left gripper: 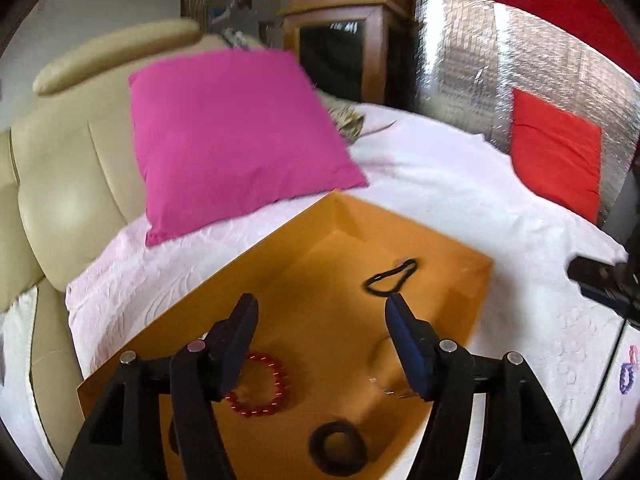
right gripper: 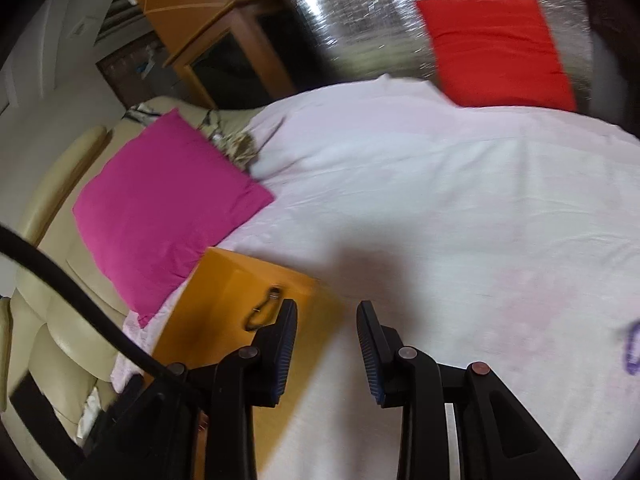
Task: Organize jewelry
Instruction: 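Move both tools back over the purple and pink-clear bead bracelets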
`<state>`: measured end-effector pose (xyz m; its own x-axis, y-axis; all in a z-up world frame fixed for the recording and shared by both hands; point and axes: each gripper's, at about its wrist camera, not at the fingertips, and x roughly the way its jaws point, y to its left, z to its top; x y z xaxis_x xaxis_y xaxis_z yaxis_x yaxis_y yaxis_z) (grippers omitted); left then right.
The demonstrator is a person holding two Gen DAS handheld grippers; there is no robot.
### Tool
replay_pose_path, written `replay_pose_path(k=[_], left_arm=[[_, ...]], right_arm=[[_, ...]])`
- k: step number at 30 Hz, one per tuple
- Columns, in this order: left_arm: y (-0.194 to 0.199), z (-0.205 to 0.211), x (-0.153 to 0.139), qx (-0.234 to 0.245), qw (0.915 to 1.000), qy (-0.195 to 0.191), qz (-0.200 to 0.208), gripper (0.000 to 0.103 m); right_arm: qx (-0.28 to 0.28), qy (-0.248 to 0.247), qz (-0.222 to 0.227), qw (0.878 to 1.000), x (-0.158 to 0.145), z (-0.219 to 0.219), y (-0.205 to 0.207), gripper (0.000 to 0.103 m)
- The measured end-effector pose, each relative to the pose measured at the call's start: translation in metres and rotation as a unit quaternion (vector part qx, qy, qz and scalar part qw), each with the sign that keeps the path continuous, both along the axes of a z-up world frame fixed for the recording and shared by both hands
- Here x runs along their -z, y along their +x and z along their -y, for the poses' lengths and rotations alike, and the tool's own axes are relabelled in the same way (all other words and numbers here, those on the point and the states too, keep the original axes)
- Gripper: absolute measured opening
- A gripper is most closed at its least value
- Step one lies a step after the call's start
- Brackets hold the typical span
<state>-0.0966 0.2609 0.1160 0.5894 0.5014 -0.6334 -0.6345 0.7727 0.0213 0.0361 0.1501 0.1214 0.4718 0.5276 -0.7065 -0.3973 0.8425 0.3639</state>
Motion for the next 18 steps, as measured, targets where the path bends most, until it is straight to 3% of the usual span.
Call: replay_pose_path(k=[7, 14, 18], left_arm=[[0.014, 0.064, -0.009, 0.060, 0.9961, 0.062, 0.012, 0.072], [0.033, 0.125, -0.005, 0.139, 0.9831, 0.119, 0.004, 0.073], [0.041, 0.146, 0.000, 0.161, 0.9780, 0.133, -0.005, 0.073]], right_arm=[[0.056, -0.005, 0.008, 0.998, -0.005, 0.112, -0.019, 0.033], [0.140, -0.010, 0.027, 0.990, 0.000, 0.222, -0.032, 0.035], [0.190, 0.016, 0.019, 0.981, 0.015, 0.271, -0.033, 0.039]])
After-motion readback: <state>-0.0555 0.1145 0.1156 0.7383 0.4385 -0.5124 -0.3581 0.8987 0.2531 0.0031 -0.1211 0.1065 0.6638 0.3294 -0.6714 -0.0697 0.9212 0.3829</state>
